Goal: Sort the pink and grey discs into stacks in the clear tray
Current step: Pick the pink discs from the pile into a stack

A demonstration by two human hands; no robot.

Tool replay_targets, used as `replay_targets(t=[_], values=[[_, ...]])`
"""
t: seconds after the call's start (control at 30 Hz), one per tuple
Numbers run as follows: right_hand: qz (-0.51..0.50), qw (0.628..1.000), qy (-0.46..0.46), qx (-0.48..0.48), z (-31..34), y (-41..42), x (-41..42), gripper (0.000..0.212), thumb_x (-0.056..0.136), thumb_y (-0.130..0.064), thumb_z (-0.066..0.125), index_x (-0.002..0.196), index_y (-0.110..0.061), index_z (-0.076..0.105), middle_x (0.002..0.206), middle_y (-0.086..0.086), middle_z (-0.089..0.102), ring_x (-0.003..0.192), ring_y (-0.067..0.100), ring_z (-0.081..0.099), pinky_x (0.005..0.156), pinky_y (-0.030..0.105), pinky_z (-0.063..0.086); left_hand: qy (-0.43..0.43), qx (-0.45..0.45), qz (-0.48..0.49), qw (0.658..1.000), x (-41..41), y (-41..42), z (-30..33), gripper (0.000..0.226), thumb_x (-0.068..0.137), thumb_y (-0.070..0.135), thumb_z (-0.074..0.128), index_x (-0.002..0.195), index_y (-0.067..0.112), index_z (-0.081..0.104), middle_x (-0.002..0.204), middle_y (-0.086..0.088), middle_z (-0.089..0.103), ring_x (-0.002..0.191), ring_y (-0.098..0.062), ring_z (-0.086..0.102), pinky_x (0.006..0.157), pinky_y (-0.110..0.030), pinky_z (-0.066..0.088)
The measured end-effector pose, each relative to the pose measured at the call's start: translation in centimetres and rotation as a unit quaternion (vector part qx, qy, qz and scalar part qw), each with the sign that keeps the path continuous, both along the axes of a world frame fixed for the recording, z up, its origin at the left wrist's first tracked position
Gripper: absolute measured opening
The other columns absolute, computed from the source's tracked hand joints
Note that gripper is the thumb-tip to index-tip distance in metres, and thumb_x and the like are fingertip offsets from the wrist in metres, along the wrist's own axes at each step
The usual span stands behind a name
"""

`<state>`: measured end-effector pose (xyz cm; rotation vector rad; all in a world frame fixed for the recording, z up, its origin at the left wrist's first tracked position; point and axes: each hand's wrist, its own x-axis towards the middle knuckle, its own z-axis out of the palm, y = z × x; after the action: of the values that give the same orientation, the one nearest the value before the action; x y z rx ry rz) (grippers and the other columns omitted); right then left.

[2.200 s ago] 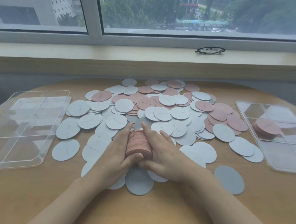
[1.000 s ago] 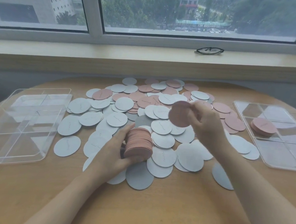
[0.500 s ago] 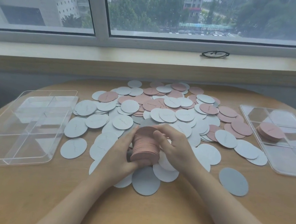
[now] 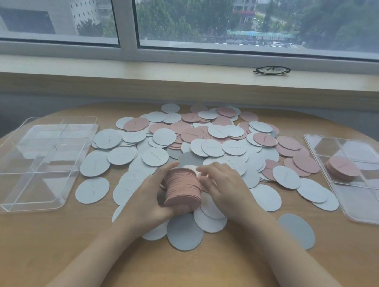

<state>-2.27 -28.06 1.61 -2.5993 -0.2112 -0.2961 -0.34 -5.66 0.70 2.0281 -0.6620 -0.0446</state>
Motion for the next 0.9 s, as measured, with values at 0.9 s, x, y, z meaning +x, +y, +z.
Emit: replay_targets(t=[0.9], values=[[0.023,0.966,0.037,0.254,1.6,2.1,-1.8,0.033,0.102,-0.034,0.048,0.132,-0.025,0.060,0.124,-0.010,0.066,0.114,0.000,0.057,0.099,0.021,0.041,0.011,0.054,-0.018,0.998,0.3,0.2,-0.5,0.105,0.069,0.069,0.069,0.149,0.061,0.001,0.145,0.015,0.045,0.125,-0.005,0.049,0.103,-0.029,0.044]])
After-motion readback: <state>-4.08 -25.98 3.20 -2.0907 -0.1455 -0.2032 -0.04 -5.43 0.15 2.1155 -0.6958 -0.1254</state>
